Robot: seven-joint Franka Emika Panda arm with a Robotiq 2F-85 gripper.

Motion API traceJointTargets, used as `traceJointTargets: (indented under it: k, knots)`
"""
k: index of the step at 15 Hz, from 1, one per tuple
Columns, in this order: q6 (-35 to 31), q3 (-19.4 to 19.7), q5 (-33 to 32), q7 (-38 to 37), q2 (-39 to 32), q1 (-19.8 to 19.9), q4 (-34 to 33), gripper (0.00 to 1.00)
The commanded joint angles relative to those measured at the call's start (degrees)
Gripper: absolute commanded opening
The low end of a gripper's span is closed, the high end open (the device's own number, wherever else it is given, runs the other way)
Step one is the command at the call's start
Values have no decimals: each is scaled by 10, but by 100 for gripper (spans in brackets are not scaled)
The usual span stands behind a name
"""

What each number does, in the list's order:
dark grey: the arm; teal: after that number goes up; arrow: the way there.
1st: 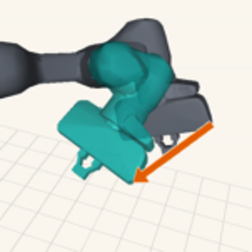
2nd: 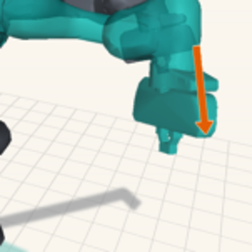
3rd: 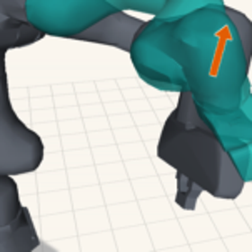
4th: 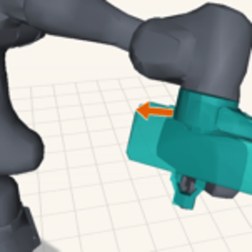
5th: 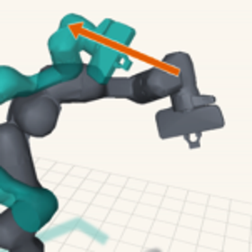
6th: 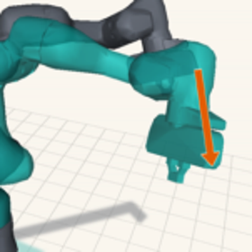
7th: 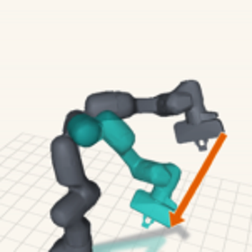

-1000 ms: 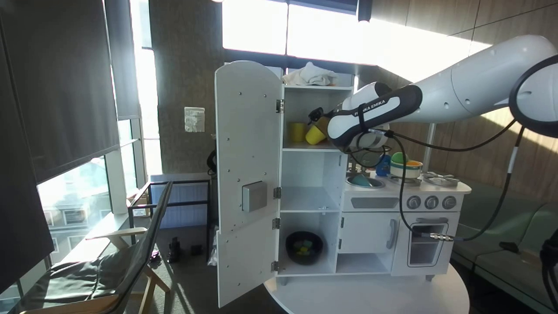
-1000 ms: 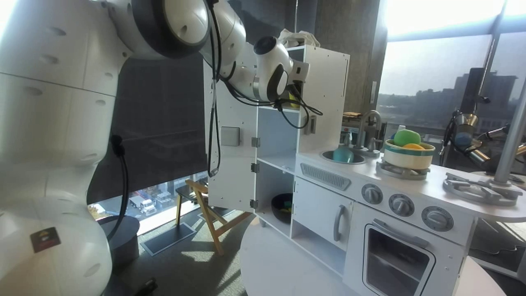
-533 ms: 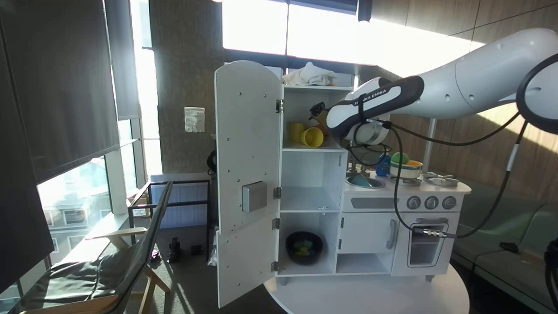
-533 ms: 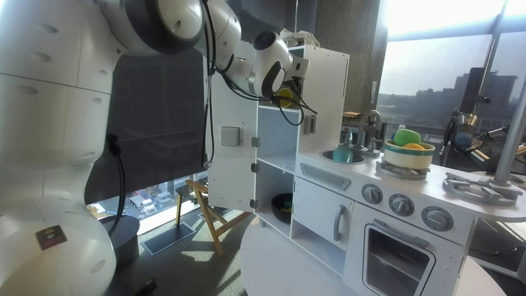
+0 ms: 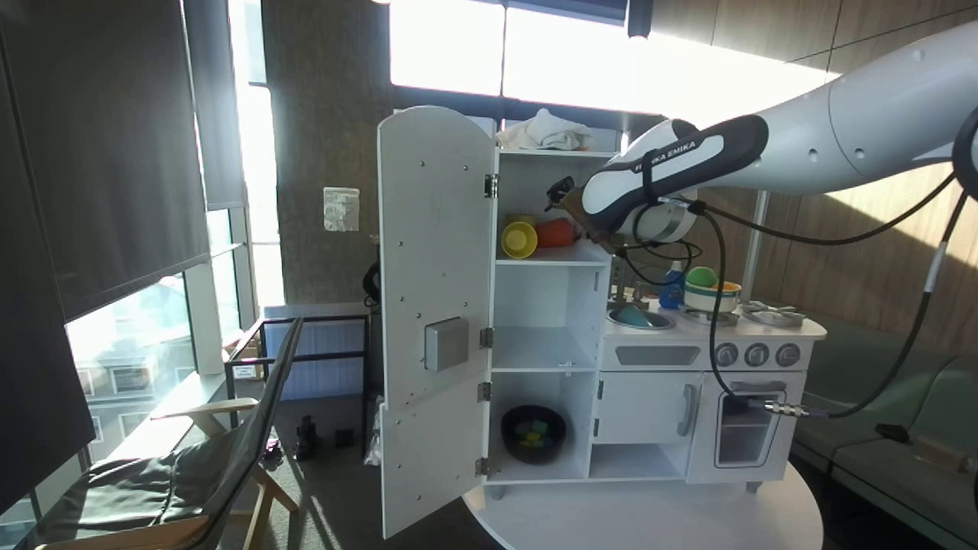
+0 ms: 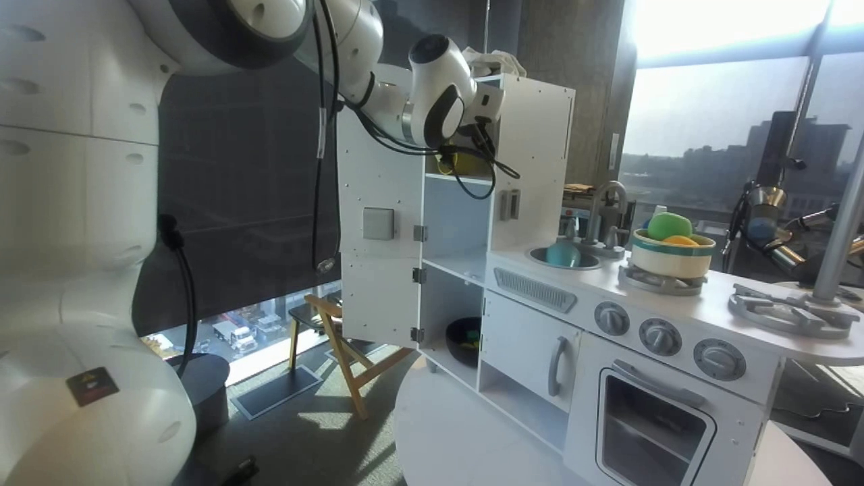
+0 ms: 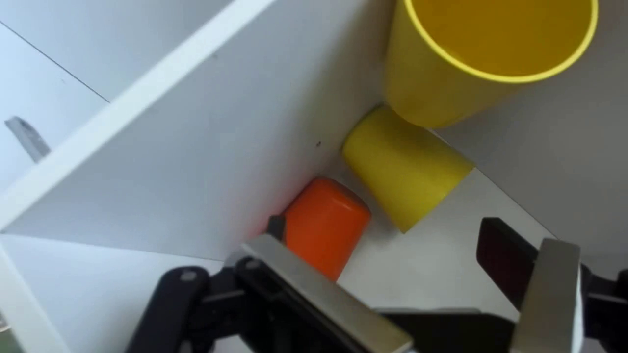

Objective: Put the cups in the cabinet

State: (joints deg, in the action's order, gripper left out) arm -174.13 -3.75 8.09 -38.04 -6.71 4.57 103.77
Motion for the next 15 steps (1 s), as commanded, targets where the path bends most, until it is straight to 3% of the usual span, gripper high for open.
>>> traceJointTargets:
  k: [1,7,11,15]
  knots:
    - [79,1,6,15,88,7,75,100]
    - [246,33,5,49,203,6,147,100]
    - [276,42,-48,13,226,45,160,100]
    - [289,45,-155,11,205,93,146,100]
